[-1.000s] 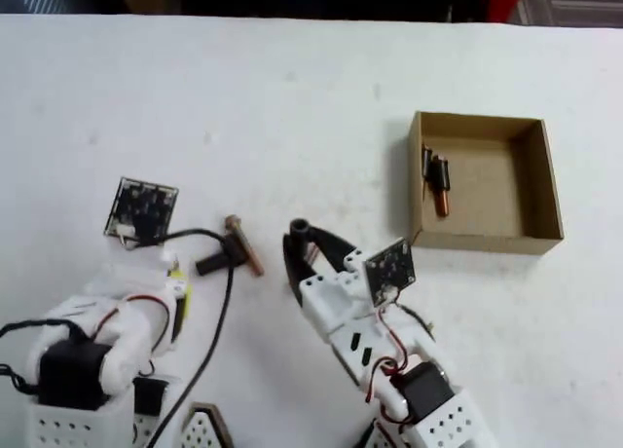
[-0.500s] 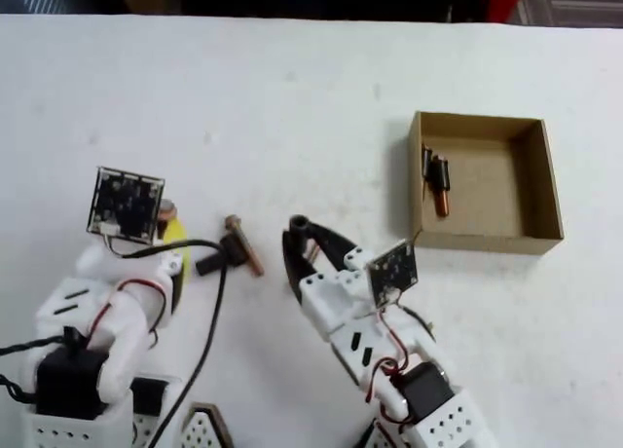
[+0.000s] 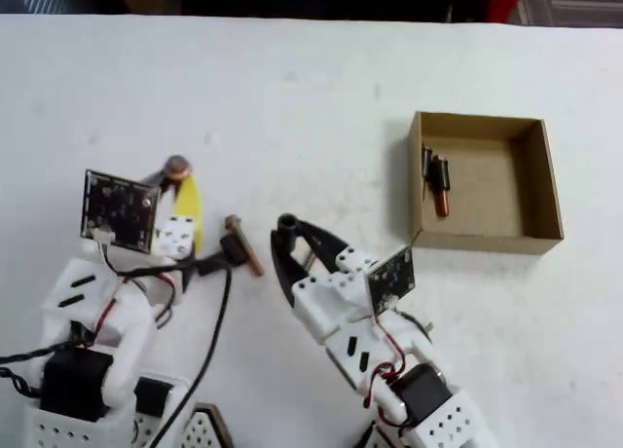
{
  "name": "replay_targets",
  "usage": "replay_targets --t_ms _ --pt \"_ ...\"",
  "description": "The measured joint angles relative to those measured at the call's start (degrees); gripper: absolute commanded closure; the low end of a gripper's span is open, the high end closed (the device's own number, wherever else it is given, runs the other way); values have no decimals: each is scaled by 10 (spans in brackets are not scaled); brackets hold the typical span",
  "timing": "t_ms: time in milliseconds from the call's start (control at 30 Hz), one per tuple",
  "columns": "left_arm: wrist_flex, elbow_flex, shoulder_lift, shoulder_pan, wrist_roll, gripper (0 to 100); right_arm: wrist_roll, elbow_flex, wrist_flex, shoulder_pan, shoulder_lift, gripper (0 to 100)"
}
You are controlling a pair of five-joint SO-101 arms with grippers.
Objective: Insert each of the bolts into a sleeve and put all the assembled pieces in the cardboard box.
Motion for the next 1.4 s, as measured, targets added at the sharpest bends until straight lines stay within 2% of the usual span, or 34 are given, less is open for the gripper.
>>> replay_targets --t_ms 100,300,467,667,867,1400 --pt "-40 0 0 43 26 977 44 0 0 -10 0 981" --pt "-101 0 0 89 41 976 62 0 -9 -10 0 981" --pt "-145 0 0 123 94 976 102 0 -13 -9 0 981" --pt "-161 4 0 176 108 976 103 0 -13 -10 0 981" --pt "-221 79 1 204 108 976 103 0 -5 -10 0 981" --pt "-191 84 1 208 136 976 103 0 -5 -10 0 981"
